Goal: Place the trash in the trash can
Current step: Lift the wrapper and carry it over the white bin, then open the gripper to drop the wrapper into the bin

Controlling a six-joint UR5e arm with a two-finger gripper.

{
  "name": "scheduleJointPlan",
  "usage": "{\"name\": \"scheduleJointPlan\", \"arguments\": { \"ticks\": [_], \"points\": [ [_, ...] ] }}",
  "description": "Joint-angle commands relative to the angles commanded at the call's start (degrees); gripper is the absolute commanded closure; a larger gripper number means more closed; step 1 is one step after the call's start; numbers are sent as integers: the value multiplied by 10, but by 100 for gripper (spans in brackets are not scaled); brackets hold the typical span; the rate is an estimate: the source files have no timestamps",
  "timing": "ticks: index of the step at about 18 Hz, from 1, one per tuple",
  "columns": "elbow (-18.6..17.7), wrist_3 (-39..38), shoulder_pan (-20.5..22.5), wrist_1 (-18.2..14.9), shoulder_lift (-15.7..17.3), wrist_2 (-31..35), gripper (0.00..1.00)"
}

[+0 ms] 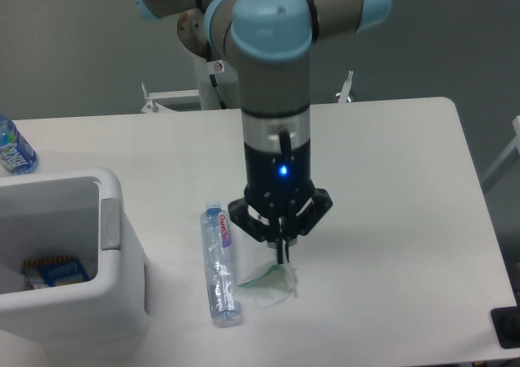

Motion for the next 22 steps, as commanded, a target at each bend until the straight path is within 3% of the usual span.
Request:
{"name": "scheduleJointPlan", "arguments": {
  "ticks": [8,15,19,20,21,22],
  "points": [
    [-11,-25,-21,0,34,-121,100],
    [-18,-31,-92,-1,38,-122,100],
    [-53,-47,-139,0,42,-115,100],
    [-57,-45,-140,1,43,-116,90],
    [-57,-41,-141,3,41,-116,50],
    [-55,-36,-141,5,40,-116,2]
  ]
}}
